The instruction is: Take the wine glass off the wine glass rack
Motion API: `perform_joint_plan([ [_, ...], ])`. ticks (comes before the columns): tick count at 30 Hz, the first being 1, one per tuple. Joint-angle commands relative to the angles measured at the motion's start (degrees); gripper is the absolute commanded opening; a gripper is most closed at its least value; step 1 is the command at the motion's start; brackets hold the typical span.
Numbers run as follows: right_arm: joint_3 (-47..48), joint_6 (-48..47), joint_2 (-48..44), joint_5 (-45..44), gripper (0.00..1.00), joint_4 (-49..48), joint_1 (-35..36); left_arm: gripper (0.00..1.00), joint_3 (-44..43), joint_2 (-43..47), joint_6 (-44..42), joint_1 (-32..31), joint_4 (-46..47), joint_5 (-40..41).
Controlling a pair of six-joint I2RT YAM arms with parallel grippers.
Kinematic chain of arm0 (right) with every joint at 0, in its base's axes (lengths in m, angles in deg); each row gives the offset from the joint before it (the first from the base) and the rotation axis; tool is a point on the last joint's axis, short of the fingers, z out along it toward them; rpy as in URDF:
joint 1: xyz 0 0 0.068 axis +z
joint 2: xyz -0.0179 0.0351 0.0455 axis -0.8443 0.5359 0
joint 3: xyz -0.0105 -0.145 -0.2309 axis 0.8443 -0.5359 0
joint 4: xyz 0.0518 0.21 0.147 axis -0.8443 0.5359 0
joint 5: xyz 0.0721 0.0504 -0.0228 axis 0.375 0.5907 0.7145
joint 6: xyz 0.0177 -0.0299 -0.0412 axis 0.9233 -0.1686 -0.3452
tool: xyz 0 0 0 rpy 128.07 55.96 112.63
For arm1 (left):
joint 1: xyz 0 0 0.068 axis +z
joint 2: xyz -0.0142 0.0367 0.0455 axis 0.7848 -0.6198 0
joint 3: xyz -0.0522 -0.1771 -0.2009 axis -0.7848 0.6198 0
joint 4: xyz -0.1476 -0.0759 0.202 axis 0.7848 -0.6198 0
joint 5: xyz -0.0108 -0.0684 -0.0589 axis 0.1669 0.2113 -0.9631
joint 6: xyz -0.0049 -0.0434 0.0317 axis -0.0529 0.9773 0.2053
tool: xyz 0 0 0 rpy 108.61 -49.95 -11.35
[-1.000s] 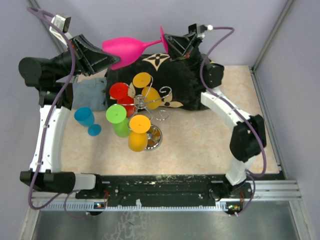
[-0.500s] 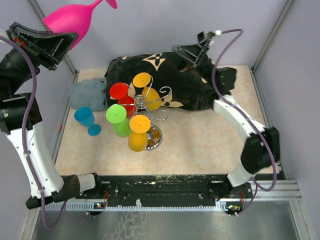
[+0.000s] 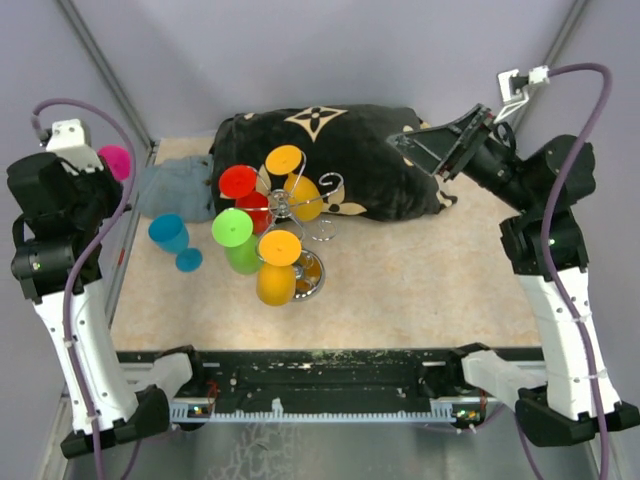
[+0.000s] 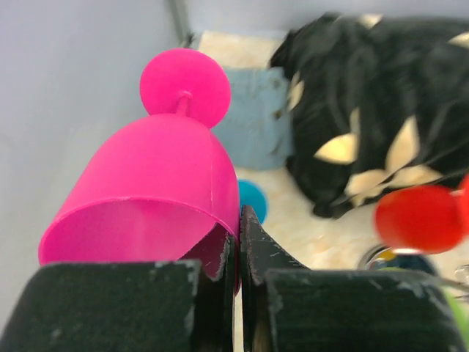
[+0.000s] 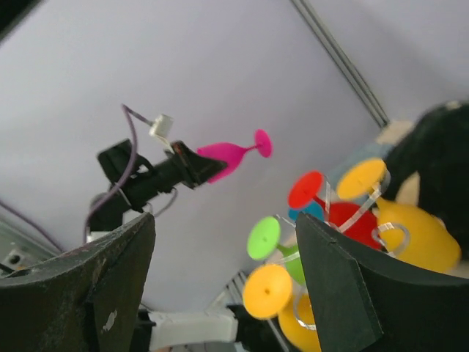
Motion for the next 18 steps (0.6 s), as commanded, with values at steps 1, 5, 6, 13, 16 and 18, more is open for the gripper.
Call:
perform_joint_plan([
  [1, -3.29, -8.2, -0.44, -2.88, 0.77, 13.66, 0.02, 0.0, 0.28, 1.89, -9.63, 0.39, -8.92, 12.16],
  [5, -5.17, -8.74, -1.56, -3.29, 0.77, 14.64, 0.02, 0.0, 1.8, 0.75, -10.21, 0.95, -10.35, 13.55],
  [6, -5.35, -8.76, -1.78, -3.32, 0.77, 14.62, 0.0, 0.0, 2.54, 0.25, -9.81, 1.36, -10.68, 12.9],
  [13, -3.14, -9.65, -0.88, -3.05, 0.77, 16.65, 0.02, 0.0, 10.56, -2.74, -7.14, 5.86, -10.61, 4.4],
  [16, -1.15, -10.29, -0.19, -3.29, 0.78, 18.51, 0.01, 0.0, 13.57, -3.08, -7.76, 10.31, -8.83, 0.88],
  [18, -0.05, -10.35, 0.16, -3.4, 0.78, 19.35, 0.02, 0.0, 15.55, -3.45, -8.37, 14.55, -7.51, -2.22],
])
